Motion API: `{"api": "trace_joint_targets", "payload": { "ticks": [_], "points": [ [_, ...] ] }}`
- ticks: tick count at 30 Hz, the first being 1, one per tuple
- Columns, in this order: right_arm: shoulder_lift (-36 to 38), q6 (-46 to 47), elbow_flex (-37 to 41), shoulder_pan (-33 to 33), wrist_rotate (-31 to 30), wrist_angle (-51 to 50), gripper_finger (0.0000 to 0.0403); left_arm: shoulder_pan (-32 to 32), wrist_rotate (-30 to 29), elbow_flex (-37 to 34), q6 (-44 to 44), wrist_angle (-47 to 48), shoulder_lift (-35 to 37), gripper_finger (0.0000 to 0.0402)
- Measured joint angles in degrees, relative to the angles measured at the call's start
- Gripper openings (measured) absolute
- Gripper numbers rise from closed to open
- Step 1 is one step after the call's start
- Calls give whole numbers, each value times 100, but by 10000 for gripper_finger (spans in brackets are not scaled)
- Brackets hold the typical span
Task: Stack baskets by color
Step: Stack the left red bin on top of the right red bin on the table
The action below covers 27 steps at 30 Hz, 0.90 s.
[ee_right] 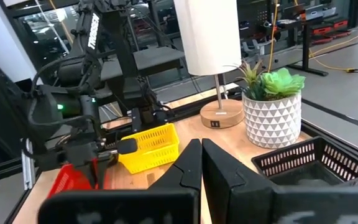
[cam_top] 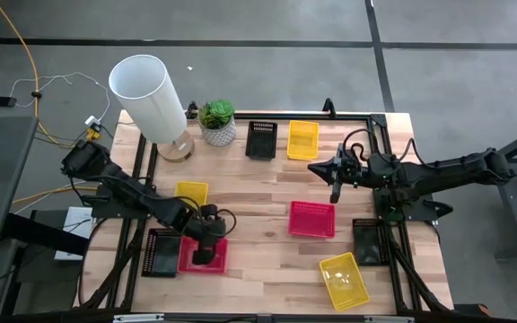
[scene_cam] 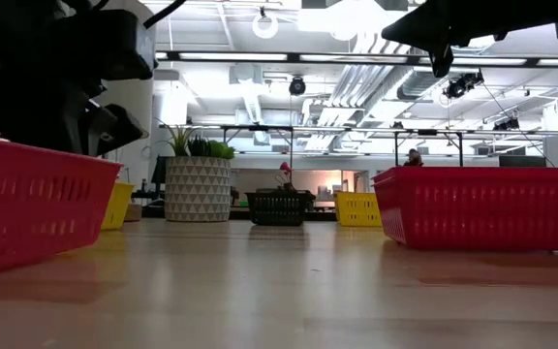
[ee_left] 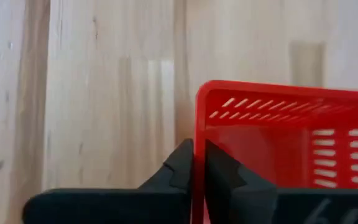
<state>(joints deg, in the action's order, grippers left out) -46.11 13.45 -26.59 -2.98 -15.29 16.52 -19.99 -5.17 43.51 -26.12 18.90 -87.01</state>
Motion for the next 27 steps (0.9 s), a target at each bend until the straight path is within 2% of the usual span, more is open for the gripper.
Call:
{"api": "trace_joint_targets", "payload": {
  "ticks": [5,14,18,22,27],
  "points": [
    [0,141,0,0,-90,2,0,-1,-133,-3,-23,-212,238,4],
    [1,168,2,0,-91,190,0,180,-811,-2,579,-433,1319,1],
    [53,151,2,0,-89,552,0,620,-922,-2,1148,-1407,1651,1],
    [250,323,2,0,-153,825,0,1228,-516,37,1849,-2700,1492,0],
    [619,752,2,0,-404,924,0,1853,53,849,2454,-2776,553,0]
  ]
}}
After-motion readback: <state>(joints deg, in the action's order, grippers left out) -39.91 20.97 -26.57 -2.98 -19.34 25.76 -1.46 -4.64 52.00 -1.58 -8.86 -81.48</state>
